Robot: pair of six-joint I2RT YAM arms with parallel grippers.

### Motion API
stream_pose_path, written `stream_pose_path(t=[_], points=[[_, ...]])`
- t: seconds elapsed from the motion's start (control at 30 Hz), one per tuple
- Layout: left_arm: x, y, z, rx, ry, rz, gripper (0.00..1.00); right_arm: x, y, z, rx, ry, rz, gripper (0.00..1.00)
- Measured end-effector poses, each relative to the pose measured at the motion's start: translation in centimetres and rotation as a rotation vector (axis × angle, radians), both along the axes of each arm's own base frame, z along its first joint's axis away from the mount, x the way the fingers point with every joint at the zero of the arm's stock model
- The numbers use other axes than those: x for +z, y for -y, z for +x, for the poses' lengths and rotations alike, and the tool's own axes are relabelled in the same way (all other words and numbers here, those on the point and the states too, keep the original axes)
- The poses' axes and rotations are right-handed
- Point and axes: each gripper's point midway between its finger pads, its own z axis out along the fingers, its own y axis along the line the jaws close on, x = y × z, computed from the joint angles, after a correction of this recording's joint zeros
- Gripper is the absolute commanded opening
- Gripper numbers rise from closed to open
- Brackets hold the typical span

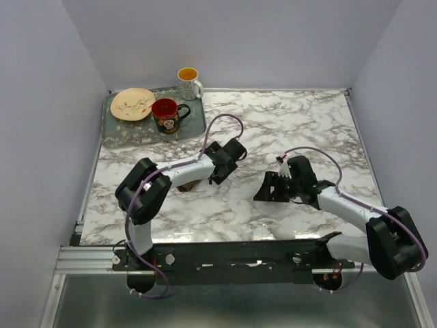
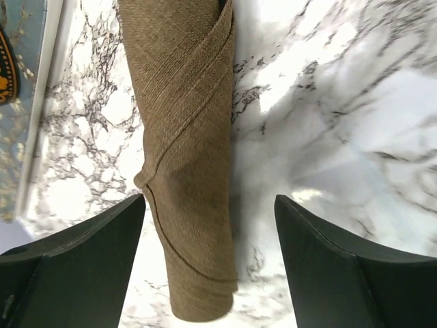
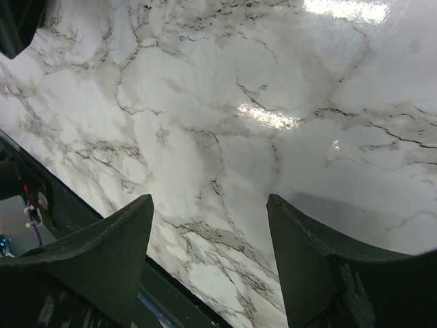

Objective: Fold the napkin, place the utensils inside, and roll it up
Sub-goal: Roll the napkin with the utensil

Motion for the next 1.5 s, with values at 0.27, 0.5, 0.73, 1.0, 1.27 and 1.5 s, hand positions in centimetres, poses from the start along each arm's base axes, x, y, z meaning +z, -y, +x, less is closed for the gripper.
stream_pose_path(t=[0.27,0.5,0.73,1.0,1.27,1.5], points=[[8.1,1.3,0.2,0.077,0.046,-0.349,0.59,0.3,-0.2,0.3,0.001,0.004,0.004,0.76],[11.1,-4.9,4.8,0.368,0.031,-0.667,0.34,1.7,-0.7,1.5,0.002,0.036,0.019,0.76],[5.9,-6.6,5.6,0.543,-0.160,-0.771,0.30,2.6,-1.0,2.0,0.004,0.061,0.028,0.76],[2.8,-5.6,3.6,0.581,-0.281,-0.787,0.29,2.6,-0.8,1.7,0.007,0.053,0.022,0.76],[0.7,-5.7,3.3,0.611,-0.323,-0.763,0.29,2.5,-0.8,1.6,0.007,0.048,0.019,0.76],[-0.4,-5.6,3.4,0.619,-0.337,-0.753,0.28,2.5,-0.8,1.6,0.008,0.049,0.020,0.76]])
